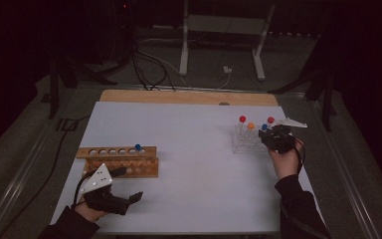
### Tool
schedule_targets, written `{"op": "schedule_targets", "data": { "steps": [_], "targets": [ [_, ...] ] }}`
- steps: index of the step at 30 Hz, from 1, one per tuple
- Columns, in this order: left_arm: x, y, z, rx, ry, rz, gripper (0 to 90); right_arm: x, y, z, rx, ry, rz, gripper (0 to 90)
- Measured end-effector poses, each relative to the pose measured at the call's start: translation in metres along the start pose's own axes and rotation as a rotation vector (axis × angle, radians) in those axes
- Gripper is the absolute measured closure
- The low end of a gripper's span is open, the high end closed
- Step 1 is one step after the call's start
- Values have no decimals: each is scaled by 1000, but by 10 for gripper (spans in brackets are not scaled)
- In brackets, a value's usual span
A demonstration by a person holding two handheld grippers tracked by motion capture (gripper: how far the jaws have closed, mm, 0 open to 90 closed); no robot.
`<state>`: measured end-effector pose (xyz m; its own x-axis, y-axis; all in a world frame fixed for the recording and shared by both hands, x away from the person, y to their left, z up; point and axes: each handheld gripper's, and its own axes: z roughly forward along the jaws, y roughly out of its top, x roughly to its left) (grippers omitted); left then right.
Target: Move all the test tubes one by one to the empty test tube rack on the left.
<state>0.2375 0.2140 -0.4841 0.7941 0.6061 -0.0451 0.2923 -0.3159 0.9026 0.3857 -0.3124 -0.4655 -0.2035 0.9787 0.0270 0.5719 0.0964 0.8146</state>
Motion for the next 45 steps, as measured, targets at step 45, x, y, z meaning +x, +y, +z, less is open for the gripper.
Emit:
{"op": "schedule_targets", "data": {
  "steps": [45],
  "targets": [
    [-10,19,8,29,-100,20,28,45,18,-68,-62,119,-161,772]
  ]
}}
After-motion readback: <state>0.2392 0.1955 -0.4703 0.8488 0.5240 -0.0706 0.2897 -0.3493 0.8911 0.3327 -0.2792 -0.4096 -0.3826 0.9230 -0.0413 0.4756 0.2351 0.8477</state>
